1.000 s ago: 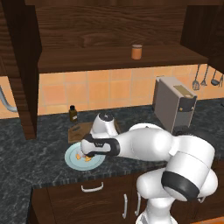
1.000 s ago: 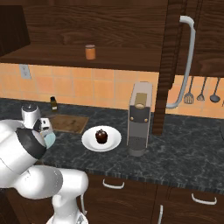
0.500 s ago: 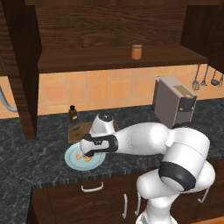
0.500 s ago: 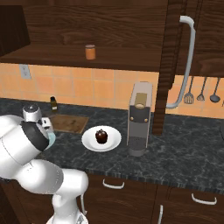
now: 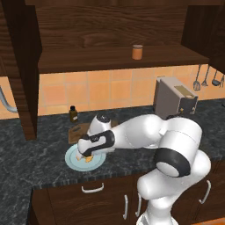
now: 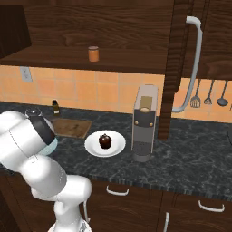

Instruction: From the different types of pastries on the counter, select a croissant and place it on the cutting board. Then retrieve a jar of jam from the cabinet and place it alongside the croissant on the cutting board.

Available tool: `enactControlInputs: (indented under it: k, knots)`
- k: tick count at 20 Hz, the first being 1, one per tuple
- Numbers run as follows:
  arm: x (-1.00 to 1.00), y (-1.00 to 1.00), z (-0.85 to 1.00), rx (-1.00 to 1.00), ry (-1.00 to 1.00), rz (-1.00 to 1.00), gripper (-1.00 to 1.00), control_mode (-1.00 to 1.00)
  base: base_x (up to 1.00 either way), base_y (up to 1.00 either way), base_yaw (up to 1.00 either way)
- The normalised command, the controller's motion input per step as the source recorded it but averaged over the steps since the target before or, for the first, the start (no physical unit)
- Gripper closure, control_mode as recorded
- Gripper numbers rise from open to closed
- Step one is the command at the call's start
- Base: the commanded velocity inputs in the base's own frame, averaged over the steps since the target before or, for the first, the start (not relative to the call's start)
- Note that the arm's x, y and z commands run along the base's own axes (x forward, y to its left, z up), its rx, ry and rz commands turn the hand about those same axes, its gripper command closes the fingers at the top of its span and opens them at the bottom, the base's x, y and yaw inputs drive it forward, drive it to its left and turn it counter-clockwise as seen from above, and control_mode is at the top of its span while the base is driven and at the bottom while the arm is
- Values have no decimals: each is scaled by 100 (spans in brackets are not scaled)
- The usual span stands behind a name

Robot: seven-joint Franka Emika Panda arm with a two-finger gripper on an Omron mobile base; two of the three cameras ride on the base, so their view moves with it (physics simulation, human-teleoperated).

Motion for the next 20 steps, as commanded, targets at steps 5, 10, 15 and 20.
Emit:
enactControlInputs:
  k: [5,10,15,20]
  knots:
    - [27,8,-24,-1,0,9,-100,-100,0,0,0]
    - [16,15,-40,-5,0,7,-100,-100,0,0,0]
    - [10,18,-32,-1,0,7,-100,-100,0,0,0]
    - [0,3,-7,-2,0,3,100,-100,0,0,0]
